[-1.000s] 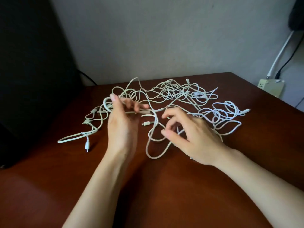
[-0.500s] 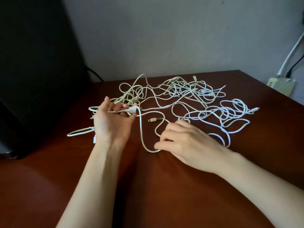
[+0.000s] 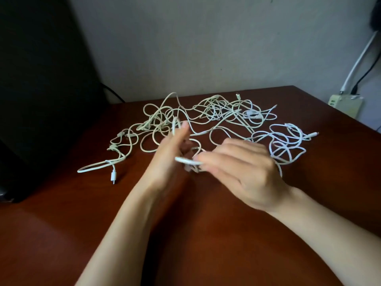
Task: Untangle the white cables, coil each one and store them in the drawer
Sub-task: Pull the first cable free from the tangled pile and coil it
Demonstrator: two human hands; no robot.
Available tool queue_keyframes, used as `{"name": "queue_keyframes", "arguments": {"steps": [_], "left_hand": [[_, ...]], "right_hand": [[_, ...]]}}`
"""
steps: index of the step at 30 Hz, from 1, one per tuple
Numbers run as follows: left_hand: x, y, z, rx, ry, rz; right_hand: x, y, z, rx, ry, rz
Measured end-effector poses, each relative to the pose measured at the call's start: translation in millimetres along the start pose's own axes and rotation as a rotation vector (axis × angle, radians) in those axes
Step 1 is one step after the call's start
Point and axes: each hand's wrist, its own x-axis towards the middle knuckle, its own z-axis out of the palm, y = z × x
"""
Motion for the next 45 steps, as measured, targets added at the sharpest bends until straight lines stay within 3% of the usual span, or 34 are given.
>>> {"name": "queue_keyframes", "arguments": {"steps": [3, 10, 13, 17, 24, 31, 45], "left_hand": [[-8, 0, 15, 0.007, -0.171, -0.049], [-16, 7, 19, -0.180, -0.335, -0.098], [-17, 8, 18, -0.288, -0.320, -0.043], [-13, 11, 17, -0.351, -0.182, 0.020], [-13, 10, 14, -0.237, -0.047, -0.037], [-20, 11, 20, -0.100, -0.212, -0.086], [-21, 1, 28, 0.176, -0.308, -0.044]], "right_hand": [[5, 1, -7, -0.034, 0.120, 0.120], [4, 16, -11, 0.014, 0.262, 0.430], [4, 22, -13, 0.055, 0.302, 0.555], [3, 28, -15, 0.081, 0.299, 0.671], [-3, 27, -7, 0.083, 0.156, 0.739], [-2, 17, -4, 0.165, 0.116, 0.731], [-3, 17, 0, 0.229, 0.081, 0.864]]}}
